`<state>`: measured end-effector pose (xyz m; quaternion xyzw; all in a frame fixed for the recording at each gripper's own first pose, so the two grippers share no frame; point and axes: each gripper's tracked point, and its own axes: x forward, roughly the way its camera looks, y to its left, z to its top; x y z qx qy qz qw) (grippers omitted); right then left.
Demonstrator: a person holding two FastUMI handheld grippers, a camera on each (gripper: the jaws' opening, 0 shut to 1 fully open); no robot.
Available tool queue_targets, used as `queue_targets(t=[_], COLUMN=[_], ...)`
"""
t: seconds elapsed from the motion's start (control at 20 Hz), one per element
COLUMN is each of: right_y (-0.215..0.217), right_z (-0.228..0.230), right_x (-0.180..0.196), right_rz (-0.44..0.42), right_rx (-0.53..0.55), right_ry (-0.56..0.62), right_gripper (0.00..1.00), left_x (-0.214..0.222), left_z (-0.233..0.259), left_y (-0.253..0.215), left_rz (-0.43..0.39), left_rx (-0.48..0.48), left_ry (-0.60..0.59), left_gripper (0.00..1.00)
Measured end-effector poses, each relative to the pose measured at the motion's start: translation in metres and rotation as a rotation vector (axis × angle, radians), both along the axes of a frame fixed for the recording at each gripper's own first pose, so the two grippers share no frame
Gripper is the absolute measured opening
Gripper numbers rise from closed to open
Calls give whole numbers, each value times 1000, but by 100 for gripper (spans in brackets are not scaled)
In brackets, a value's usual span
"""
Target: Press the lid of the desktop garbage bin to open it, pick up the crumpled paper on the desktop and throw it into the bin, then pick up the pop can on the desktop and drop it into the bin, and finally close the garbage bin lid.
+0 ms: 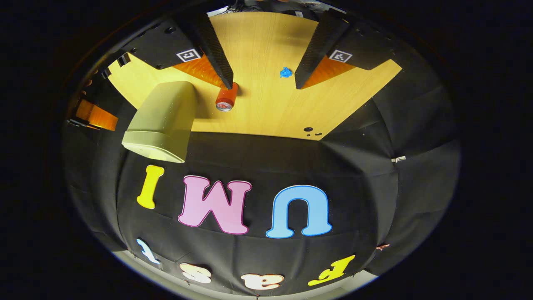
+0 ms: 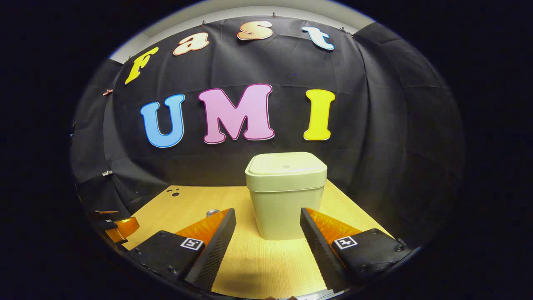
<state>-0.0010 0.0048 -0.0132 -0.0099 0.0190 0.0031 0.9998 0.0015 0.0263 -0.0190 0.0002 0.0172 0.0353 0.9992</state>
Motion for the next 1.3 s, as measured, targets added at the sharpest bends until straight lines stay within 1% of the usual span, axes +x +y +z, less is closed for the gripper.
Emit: queue_targets(t=[0.4, 0.55, 0.7, 0.8, 0.85, 0.9, 0.95, 1.0, 1.1, 1.15, 1.2, 1.25, 1.3], right_y=[2, 4, 5, 5, 5, 4, 3, 3, 2, 5, 7, 9, 8], right_z=[-8, -9, -8, -16, -16, -13, -10, -10, -9, -9, -11, -10, -13], right_x=[2, 2, 4, 6, 6, 5, 5, 5, 9, 10, 11, 12, 13], right_rz=[-8, -12, -15, -14, -9, -9, -10, -10, -7, 3, 13, 17, 11], right_rx=[-4, 6, 12, 1, 3, 10, 11, 9, 12, 18, 21, 15, 2], right_ry=[28, 34, 38, 75, 83, 78, 73, 72, 74, 81, 89, 94, 106], right_gripper=[97, 97, 97, 97, 94, 88, 74, 69, 63, 56, 51, 40, 35], left_x=[1, 3, 6, 9, 9, 10, 10, 11, 13, 13, 14, 15, 16], left_z=[-7, -7, -5, -6, -5, -6, -8, -8, -9, -9, -10, -9, -8], left_y=[4, 6, 3, 0, 0, -2, -4, -6, -9, -11, -13, -13, -14], left_rz=[-8, -4, -17, -25, -28, -31, -36, -43, -57, -62, -66, -69, -70], left_rx=[-8, 12, 28, 39, 44, 50, 53, 55, 59, 63, 67, 70, 74], left_ry=[22, 26, 30, 35, 35, 36, 40, 43, 47, 47, 46, 45, 43], left_gripper=[96, 95, 96, 96, 96, 96, 96, 96, 96, 96, 96, 96, 96])
